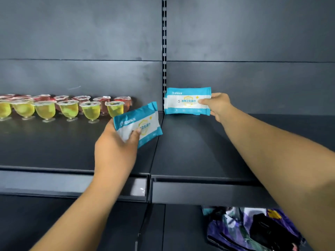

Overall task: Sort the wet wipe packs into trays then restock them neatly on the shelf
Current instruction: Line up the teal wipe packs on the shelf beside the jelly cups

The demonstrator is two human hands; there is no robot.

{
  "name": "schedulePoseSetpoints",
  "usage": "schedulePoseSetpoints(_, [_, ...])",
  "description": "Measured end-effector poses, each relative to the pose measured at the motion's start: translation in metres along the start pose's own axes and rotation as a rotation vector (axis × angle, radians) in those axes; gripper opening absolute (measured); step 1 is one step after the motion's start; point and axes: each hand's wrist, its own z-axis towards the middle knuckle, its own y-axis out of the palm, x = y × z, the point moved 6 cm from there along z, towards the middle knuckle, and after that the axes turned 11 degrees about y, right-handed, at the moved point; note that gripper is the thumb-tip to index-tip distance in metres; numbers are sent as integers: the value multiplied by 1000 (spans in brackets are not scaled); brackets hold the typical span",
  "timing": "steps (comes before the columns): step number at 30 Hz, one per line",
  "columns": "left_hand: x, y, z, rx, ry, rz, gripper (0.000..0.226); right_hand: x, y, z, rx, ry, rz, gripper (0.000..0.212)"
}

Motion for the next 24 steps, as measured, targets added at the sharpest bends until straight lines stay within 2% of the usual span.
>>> schedulePoseSetpoints(2, [-1,1,1,-11,9,-5,33,5,10,14,-5,19,-20,33])
schedulePoseSetpoints(6, [-4,3,3,-25,8,-20,28,17,20,36,-10,44,-45,18])
schedulePoseSetpoints(8, [-5,3,3,-25,11,-18,26,23,22,44,-10,51,-34,23])
schedulePoseSetpoints(11, [-6,3,4,-11,6,-1,30,27,23,52,-7,51,-25,19])
schedulePoseSetpoints(15, [-6,2,5,-13,11,4,30,27,22,61,16,31,-24,34])
schedulePoseSetpoints(24, [-4,1,1,18,18,-24,29,25,21,67,160,-75,-401,37])
